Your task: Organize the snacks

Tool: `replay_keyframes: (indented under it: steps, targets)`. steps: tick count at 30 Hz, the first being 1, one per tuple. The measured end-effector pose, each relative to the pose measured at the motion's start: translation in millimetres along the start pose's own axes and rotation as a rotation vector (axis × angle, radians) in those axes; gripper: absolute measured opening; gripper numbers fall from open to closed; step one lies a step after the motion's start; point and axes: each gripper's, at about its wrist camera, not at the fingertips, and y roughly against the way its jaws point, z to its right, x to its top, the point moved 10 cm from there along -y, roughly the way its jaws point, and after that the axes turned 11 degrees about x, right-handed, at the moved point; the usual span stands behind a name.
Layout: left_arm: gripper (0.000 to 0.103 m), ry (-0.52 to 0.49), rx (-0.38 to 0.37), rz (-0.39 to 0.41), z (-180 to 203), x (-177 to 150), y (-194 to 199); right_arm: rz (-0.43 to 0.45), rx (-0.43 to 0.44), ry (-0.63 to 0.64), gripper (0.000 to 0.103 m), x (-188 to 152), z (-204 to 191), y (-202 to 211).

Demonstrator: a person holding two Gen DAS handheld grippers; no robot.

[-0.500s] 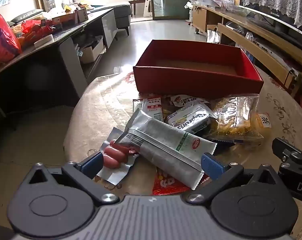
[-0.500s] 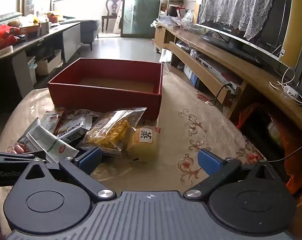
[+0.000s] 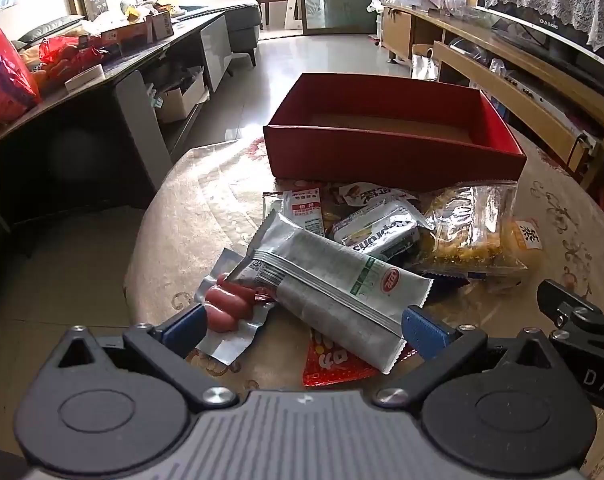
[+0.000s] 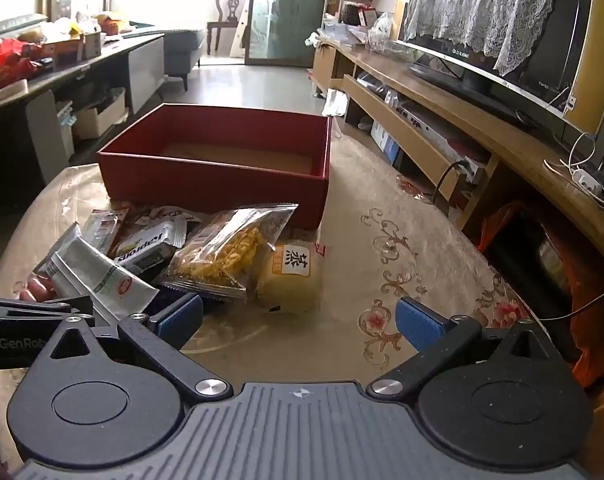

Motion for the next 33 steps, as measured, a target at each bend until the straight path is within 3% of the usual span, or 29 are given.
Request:
replay_keyframes:
  steps: [33]
  targets:
    - [0.101,-0.016,0.016,-0.005,0.9,-2.8,-2.6,-0.022,-0.001,0.007,0.103,-4.9,-0.8,-2.4]
